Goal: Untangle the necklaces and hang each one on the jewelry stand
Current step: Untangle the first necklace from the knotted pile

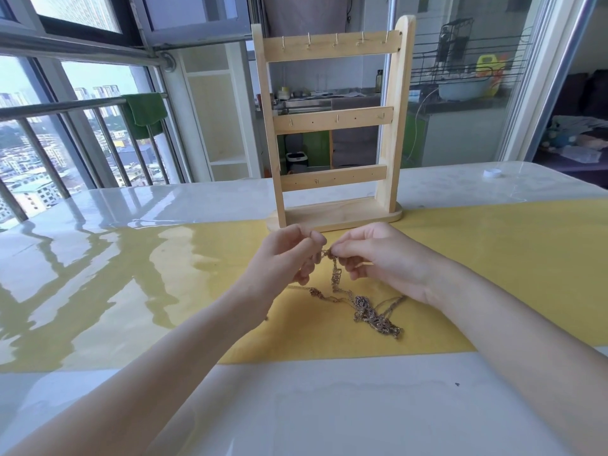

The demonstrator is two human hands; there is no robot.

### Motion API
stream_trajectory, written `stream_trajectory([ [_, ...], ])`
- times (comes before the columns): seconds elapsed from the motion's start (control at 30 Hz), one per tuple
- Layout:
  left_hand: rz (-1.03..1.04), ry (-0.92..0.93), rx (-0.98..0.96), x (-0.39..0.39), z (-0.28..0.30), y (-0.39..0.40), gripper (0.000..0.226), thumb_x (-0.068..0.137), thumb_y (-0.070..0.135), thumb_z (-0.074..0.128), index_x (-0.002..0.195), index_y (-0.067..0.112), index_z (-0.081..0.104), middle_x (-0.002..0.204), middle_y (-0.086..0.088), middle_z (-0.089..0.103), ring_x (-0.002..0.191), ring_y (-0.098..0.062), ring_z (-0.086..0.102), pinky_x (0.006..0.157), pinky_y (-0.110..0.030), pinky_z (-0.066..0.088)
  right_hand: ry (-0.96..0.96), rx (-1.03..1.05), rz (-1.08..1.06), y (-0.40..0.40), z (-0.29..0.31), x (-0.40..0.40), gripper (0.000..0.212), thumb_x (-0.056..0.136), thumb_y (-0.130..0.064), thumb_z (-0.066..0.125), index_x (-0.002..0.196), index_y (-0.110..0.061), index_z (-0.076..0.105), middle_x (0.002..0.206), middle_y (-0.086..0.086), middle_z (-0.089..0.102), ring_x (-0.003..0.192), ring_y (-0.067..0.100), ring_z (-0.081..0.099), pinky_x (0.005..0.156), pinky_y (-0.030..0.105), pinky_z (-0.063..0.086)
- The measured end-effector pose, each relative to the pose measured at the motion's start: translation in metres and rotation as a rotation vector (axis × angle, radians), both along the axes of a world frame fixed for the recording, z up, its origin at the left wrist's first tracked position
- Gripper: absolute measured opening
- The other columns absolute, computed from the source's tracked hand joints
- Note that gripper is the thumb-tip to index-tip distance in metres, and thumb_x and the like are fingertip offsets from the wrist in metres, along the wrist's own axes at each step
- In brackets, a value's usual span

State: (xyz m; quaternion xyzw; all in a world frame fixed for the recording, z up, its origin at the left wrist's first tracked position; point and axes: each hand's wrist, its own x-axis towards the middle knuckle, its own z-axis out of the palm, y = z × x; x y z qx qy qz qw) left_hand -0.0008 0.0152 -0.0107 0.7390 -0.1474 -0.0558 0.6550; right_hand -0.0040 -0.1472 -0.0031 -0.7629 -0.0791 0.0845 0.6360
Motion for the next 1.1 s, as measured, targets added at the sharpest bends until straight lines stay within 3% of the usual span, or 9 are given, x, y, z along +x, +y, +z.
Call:
stream_trajectory([
  [0.13,0.049,-0.102,0.201,0.0016,-0.0022,0.0023,0.015,0.092,0.018,0.06,0.082,0.014,0.071,0.053,0.014,0.054,0.051,-0.005,0.041,0.05,-0.015,0.038,-0.014,0.014,-0.012,-0.0003,-0.0008,0.0002,0.019,0.089,-0.006,0.059,0.071,-0.005,0.064,0.063,0.004,0.049,0.059,0.012,0.045,0.054,0.021,0.04],
  [0.27,0.033,-0.158,0.257,-0.0003,0.0,-0.0002,0.018,0.09,0.014,0.062,0.074,0.016,0.071,0.053,0.016,0.053,0.047,0.0,0.041,0.048,-0.012,0.037,-0.023,0.064,-0.006,-0.0005,-0.0016,0.0001,0.024,0.089,-0.007,0.058,0.065,-0.007,0.061,0.062,0.004,0.048,0.058,0.011,0.043,0.052,0.021,0.038],
  [0.5,0.06,-0.128,0.26,0.0016,-0.0002,-0.0012,0.019,0.087,0.013,0.064,0.068,0.018,0.065,0.054,0.015,0.05,0.048,-0.004,0.04,0.051,-0.015,0.038,-0.031,0.09,0.048,-0.0006,-0.0022,-0.0005,0.018,0.089,-0.008,0.059,0.072,-0.004,0.062,0.062,0.003,0.049,0.058,0.01,0.045,0.053,0.02,0.04],
  [0.67,0.042,-0.009,0.085,0.0036,-0.0008,0.0017,0.019,0.091,0.014,0.058,0.073,0.016,0.062,0.057,0.009,0.044,0.054,-0.008,0.039,0.055,-0.018,0.04,-0.098,-0.03,0.017,-0.0007,-0.0035,-0.0016,0.006,0.087,-0.006,0.062,0.084,-0.003,0.066,0.062,0.0,0.053,0.058,0.01,0.047,0.06,0.023,0.044],
  [0.9,-0.038,-0.177,0.094,-0.0033,-0.002,-0.0009,0.016,0.094,0.008,0.055,0.079,0.014,0.058,0.064,0.004,0.05,0.052,-0.007,0.043,0.053,-0.018,0.041,-0.135,-0.181,0.093,0.0009,-0.0025,-0.0044,0.011,0.087,-0.009,0.064,0.096,-0.004,0.07,0.075,-0.001,0.061,0.066,0.008,0.053,0.063,0.023,0.047],
  [1.1,-0.017,-0.055,0.128,0.0023,-0.0039,0.0017,0.012,0.092,0.01,0.06,0.081,0.009,0.065,0.071,-0.001,0.053,0.052,-0.003,0.051,0.057,-0.016,0.049,-0.097,0.037,-0.036,-0.005,-0.0049,-0.0008,0.009,0.089,-0.003,0.059,0.081,-0.004,0.063,0.071,0.004,0.063,0.063,0.013,0.054,0.06,0.022,0.046],
])
